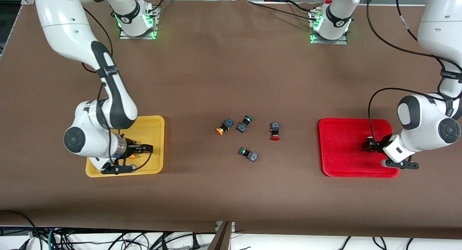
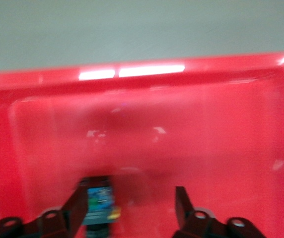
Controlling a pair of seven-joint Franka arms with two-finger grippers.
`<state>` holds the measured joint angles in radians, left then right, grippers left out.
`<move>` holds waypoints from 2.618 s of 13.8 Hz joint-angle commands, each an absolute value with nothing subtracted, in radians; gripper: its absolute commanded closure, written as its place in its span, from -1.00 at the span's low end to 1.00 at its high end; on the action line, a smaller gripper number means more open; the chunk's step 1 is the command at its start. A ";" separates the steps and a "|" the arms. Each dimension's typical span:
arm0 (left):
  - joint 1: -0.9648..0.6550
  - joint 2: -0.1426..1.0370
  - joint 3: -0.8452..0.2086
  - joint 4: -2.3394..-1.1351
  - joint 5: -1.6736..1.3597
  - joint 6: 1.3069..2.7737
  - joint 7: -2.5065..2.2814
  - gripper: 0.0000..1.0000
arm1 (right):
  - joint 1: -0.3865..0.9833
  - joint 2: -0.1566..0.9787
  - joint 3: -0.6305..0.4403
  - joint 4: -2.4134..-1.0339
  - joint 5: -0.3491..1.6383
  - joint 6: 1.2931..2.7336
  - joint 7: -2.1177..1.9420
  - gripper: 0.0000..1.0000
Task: Place red and yellow buttons in trays
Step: 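Open both grippers and lift them out of the trays, then grasp the second yellow and red buttons with the right and left grippers, then place the second yellow and red buttons in their matching trays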
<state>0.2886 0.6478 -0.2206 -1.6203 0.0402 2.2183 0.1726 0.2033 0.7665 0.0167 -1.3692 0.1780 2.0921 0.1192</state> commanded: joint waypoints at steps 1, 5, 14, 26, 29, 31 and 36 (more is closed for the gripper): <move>0.240 0.629 -0.287 -1.582 0.046 2.157 0.063 -1.00 | 0.297 0.773 0.014 -1.341 0.198 2.077 0.350 -0.77; 0.060 0.658 -0.288 -1.582 0.048 2.169 -0.151 -1.00 | 0.452 0.814 0.041 -1.348 0.264 2.190 0.740 -0.77; -0.205 0.724 -0.273 -1.597 0.057 2.224 -0.324 -1.00 | 0.604 0.906 0.041 -1.361 0.267 2.391 1.086 -0.77; -0.273 0.750 -0.262 -1.626 0.262 2.249 -0.515 0.67 | 0.549 0.781 -0.134 -1.374 0.215 2.049 0.655 1.00; -0.240 0.720 -0.261 -1.612 0.261 2.235 -0.506 1.00 | 0.517 0.761 -0.276 -1.350 0.203 1.899 0.247 1.00; -0.161 0.675 -0.270 -1.602 0.256 2.188 -0.454 1.00 | 0.497 0.767 -0.310 -1.382 0.213 1.916 0.135 1.00; 0.032 0.615 -0.275 -1.603 0.244 2.140 -0.188 1.00 | 0.451 0.779 -0.308 -1.404 0.252 1.957 0.118 -0.86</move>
